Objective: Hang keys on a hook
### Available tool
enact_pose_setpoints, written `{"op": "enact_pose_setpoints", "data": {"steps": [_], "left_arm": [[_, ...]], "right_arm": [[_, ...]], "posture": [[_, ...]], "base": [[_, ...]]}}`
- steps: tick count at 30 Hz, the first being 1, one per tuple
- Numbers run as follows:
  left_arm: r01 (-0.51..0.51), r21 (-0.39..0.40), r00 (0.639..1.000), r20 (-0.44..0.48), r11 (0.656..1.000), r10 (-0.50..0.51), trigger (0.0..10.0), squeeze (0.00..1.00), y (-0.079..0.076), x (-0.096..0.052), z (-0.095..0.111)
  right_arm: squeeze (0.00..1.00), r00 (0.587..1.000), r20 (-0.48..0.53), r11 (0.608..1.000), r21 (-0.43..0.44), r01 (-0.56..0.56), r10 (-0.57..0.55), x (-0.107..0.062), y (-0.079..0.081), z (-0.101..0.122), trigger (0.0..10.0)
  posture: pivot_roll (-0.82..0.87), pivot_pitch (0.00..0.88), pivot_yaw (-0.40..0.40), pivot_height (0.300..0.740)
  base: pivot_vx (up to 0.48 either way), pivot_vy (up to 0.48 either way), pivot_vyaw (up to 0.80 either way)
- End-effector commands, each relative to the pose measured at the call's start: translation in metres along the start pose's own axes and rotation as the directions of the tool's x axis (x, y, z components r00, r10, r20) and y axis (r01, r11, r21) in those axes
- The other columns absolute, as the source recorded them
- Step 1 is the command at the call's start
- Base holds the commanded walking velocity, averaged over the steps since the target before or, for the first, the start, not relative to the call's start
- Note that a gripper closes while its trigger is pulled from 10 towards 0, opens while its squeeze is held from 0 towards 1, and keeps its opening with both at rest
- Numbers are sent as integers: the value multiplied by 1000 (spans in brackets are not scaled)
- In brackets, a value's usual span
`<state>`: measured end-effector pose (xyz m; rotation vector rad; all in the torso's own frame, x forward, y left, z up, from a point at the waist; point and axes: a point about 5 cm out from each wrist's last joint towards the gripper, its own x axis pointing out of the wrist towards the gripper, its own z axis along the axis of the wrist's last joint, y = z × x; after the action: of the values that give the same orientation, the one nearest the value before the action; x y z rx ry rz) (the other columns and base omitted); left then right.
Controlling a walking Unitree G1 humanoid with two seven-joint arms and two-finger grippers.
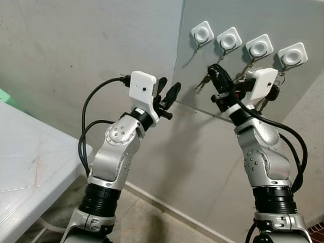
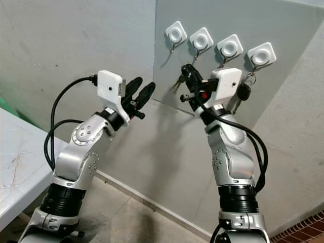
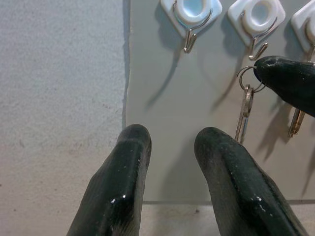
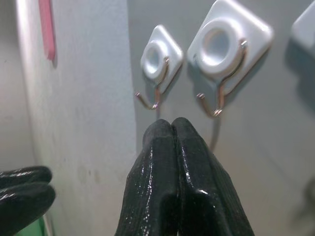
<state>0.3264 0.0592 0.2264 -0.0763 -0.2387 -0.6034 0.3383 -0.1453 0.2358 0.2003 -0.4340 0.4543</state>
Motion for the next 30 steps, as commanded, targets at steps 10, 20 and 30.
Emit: {"op": "enact_pose_setpoints", "data": {"steps": [10,20,30], "left_arm": [[53,7,999,11,999,-53,10000,0,-11,1,4],[61,4,998,6,998,-61,10000,0,-13,0,3],[59,0,998,7,998,-59,10000,0,-13,0,4]], "right_arm": [[0,997,76,1000,24,1,-3,11,-1,14,10000],[0,993,103,990,140,35,-49,14,-7,19,10000],[0,989,127,965,260,37,-73,12,-11,21,10000]], "posture": [[93,0,-41,740],[96,0,-42,740],[97,0,-42,740]], "base": [[0,0,0],[0,0,0],[0,0,0]]}}
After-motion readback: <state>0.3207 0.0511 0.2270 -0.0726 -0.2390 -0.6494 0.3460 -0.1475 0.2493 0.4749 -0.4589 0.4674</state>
